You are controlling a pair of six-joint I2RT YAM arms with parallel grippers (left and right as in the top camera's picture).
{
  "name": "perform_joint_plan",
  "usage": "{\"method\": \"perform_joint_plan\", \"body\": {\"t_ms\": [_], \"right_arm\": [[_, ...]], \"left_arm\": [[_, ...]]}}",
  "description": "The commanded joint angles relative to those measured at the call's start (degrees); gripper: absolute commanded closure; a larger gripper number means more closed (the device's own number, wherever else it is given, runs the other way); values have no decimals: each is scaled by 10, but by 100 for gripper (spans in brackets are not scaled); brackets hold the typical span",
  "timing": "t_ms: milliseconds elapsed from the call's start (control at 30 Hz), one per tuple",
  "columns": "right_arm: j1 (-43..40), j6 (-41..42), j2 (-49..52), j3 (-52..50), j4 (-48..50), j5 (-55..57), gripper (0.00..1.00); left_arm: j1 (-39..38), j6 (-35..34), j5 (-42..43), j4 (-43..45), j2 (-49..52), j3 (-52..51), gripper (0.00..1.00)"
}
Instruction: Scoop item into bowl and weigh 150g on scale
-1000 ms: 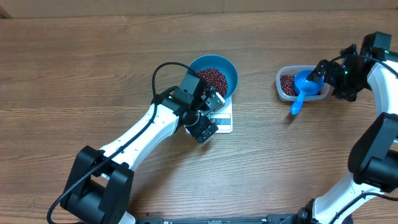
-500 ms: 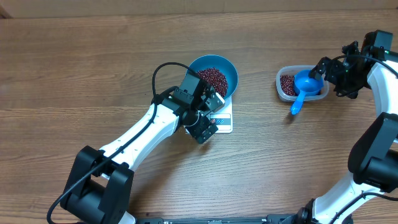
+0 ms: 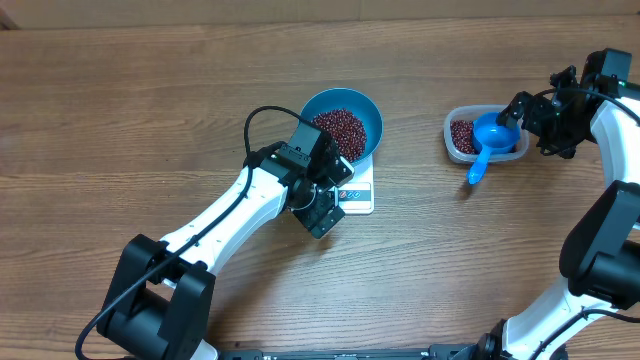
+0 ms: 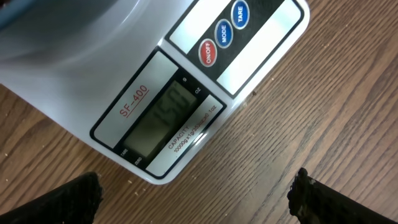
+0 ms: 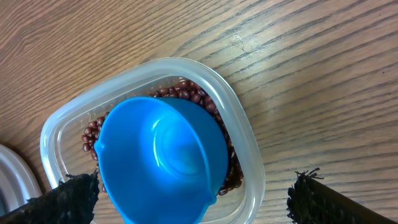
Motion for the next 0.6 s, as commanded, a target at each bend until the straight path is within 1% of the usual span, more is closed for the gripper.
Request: {"method": "perform_joint_plan", "body": {"t_ms": [0, 433, 567], "right_arm": [[-2, 2, -9, 1, 4, 3, 0], [-2, 2, -9, 1, 4, 3, 0], [-2, 2, -9, 1, 4, 3, 0]], "left_arm": [[0, -8, -14, -2, 3, -3, 0], [15, -9, -18, -8, 3, -3, 0], [14, -28, -19, -19, 3, -3, 0]]}}
